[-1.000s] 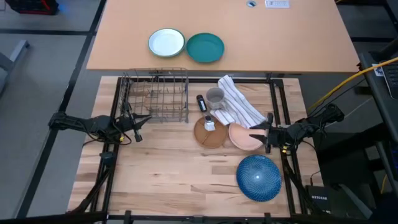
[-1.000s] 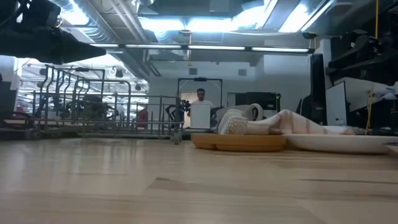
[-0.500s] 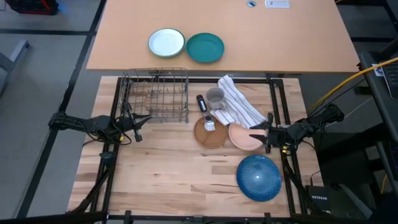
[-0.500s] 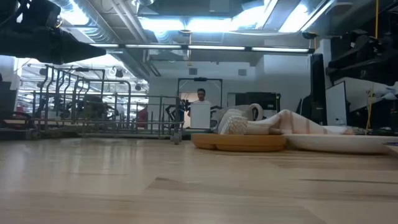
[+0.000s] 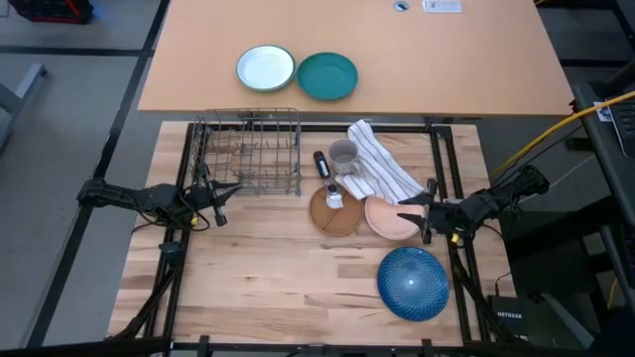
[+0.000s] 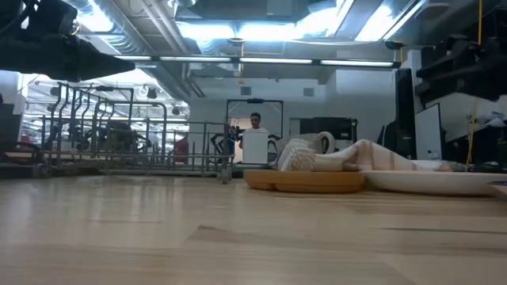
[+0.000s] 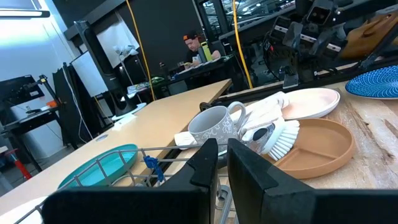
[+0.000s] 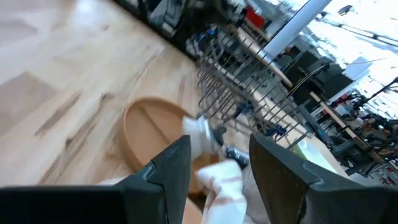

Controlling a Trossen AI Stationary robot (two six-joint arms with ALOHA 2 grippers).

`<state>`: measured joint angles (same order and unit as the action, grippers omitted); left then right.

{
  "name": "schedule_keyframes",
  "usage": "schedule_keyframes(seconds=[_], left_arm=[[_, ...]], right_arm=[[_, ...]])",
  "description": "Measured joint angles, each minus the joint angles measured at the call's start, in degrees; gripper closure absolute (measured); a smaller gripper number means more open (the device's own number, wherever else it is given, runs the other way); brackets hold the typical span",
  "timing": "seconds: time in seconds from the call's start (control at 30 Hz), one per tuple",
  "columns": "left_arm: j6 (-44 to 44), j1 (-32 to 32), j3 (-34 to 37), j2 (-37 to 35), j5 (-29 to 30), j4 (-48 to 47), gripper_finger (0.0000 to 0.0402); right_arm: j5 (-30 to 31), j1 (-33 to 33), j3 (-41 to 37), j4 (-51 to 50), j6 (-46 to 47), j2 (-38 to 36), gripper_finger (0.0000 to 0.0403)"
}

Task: Sort dishes
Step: Put the blue plate into the dish rack

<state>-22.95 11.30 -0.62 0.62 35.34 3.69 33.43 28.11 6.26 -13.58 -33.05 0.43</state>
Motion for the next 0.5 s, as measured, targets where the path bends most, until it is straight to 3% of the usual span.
schedule_keyframes(seconds=[0.3,0.5], left_arm=[[0.00,0.01,0.00,0.00,0.00,0.00,0.0373],[-0.01,0.01,0.00,0.00,0.00,0.01,0.0373]], right_arm=[[-0.12,-0.01,0.15,7.24,0.37,-0.02,0.0235],[-4.97,0.01,0.26,12.69,14.43,0.86,0.0235]])
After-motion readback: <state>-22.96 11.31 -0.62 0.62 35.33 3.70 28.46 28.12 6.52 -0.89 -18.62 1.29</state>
